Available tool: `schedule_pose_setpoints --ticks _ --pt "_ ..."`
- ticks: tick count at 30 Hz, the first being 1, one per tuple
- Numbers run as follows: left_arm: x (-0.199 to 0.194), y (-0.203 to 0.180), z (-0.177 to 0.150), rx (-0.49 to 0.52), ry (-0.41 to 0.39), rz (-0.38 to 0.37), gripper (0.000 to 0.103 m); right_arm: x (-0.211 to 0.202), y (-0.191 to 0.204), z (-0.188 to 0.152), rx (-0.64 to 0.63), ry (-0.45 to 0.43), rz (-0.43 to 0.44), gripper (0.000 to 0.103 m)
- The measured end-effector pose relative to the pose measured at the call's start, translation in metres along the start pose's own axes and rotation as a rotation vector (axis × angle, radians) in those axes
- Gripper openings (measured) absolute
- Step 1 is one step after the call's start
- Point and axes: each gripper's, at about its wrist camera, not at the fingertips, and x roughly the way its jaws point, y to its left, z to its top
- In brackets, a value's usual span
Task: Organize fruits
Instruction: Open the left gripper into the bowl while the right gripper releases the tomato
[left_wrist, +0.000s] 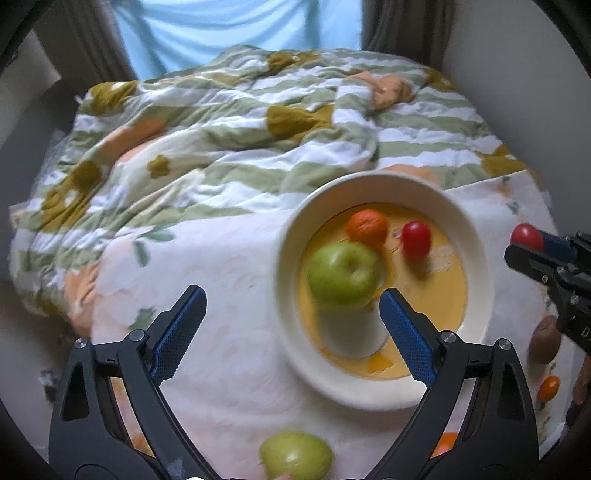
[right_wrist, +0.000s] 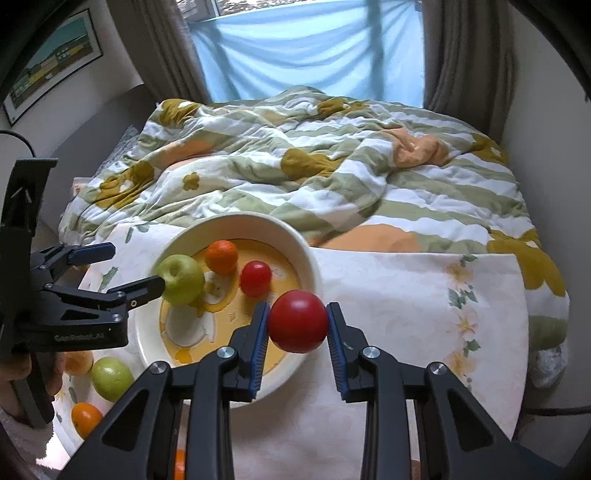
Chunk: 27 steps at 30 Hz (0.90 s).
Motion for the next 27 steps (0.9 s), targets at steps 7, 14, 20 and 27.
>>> schedule_pose_setpoints --ticks 7,14,20,27 --pt "-0.006 0.014 -0.022 -0.009 0.016 0.018 0.102 0.022 0.017 -0.001 -0.064 0.027 0.051 0.028" --pt "-0.005 0.024 -0.041 -0.036 0.029 0.036 0.102 0.044 0.027 0.002 -0.144 0.023 0.053 0.028" --pt "-0.008 0.033 -0.05 -0.063 0.027 0.039 0.102 0.051 0.032 0.001 -0.187 0.009 0.033 0.028" --pt "-0.013 0.039 -0.057 -0.096 0.024 0.033 0.102 0.054 0.039 -0.004 -0.213 0.02 0.027 0.029"
